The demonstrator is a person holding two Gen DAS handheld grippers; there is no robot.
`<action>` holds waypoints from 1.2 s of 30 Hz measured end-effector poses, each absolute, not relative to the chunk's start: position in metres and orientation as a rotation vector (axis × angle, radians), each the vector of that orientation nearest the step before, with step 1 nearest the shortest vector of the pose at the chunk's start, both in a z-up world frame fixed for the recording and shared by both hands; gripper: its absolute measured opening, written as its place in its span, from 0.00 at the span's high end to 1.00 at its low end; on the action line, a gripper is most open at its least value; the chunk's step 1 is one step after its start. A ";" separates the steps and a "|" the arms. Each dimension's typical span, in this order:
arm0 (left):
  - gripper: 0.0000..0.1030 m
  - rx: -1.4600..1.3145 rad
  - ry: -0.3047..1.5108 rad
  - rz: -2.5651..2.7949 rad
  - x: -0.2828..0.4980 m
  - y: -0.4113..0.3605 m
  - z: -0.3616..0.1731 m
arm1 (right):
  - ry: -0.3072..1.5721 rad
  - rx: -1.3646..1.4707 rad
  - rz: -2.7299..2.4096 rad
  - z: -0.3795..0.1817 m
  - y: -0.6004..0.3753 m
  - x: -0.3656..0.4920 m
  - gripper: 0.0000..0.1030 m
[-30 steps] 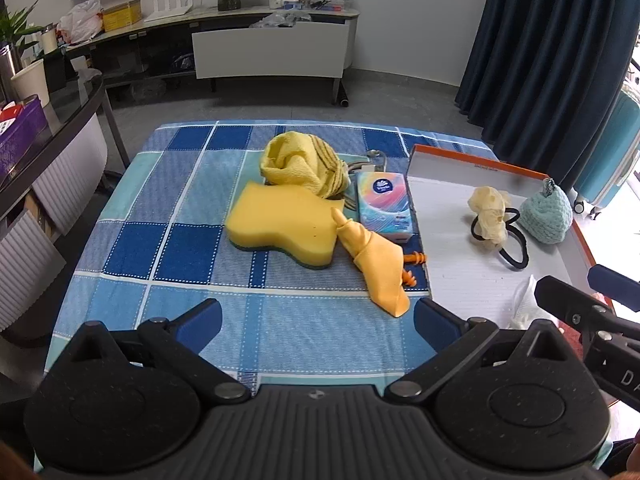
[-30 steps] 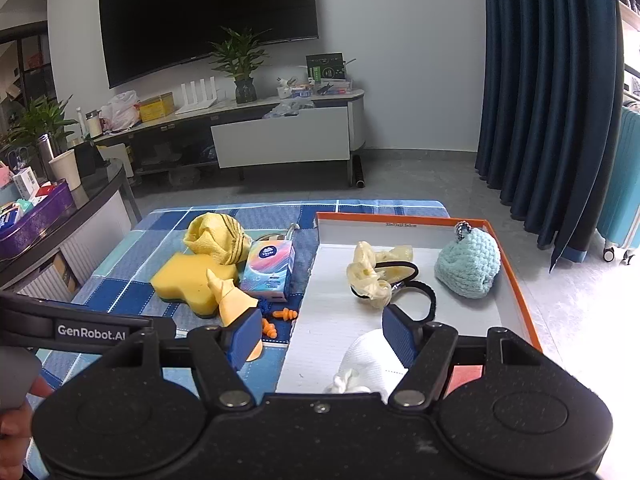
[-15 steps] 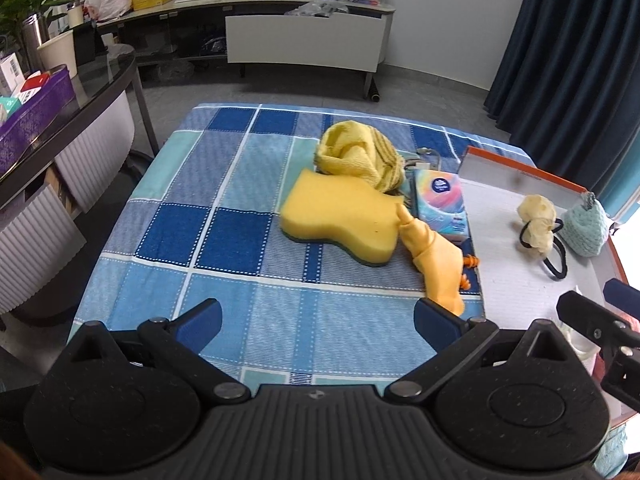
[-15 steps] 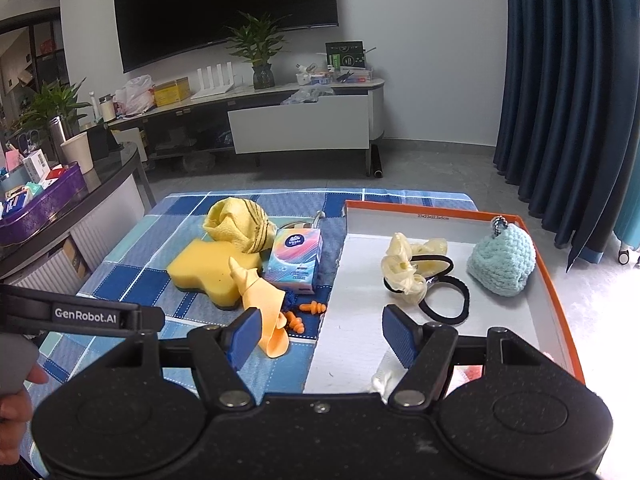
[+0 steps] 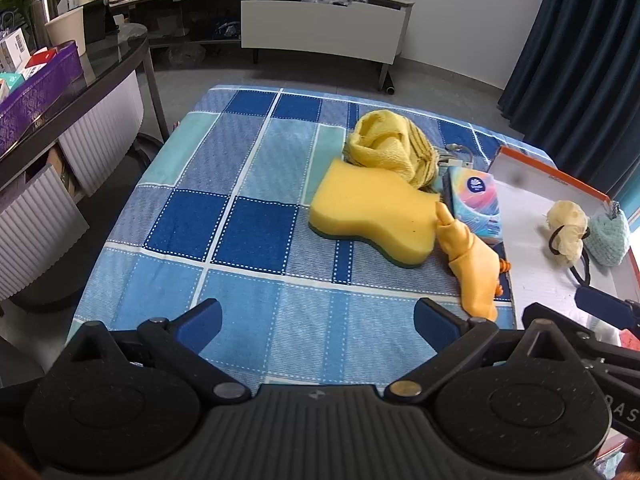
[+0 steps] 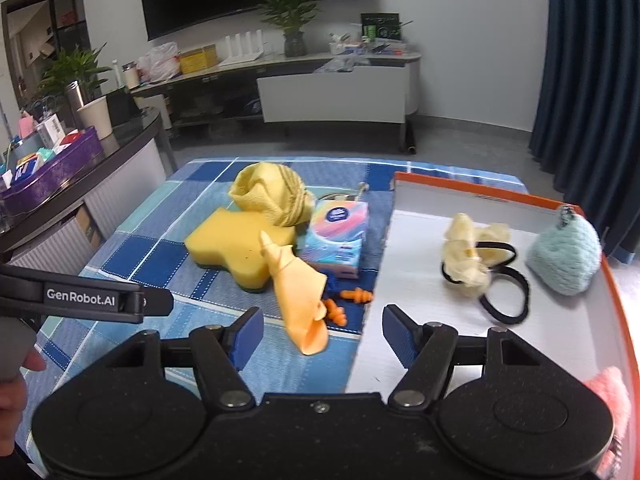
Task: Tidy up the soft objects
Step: 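Close the right tool on the yellow rubber glove and lift it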
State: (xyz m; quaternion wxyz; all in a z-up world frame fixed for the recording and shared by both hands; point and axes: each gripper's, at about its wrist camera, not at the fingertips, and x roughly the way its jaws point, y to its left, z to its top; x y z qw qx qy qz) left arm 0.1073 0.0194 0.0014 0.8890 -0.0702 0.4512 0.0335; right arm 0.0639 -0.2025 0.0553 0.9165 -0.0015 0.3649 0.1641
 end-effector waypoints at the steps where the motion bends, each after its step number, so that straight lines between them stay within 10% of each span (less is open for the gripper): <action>1: 0.00 -0.148 0.939 0.073 0.109 0.022 0.000 | 0.757 -0.008 0.344 0.053 -0.199 0.068 0.23; 13: 0.00 -0.187 0.960 0.097 0.124 0.046 -0.012 | 0.820 -0.073 0.358 0.027 -0.160 0.117 0.31; 20: 0.00 -0.191 0.956 0.070 0.136 0.046 -0.016 | 0.821 -0.086 0.345 0.020 -0.159 0.127 0.71; 36: 0.00 -0.102 0.901 -0.057 0.165 0.007 -0.027 | 0.700 0.176 0.349 0.062 -0.233 0.082 0.72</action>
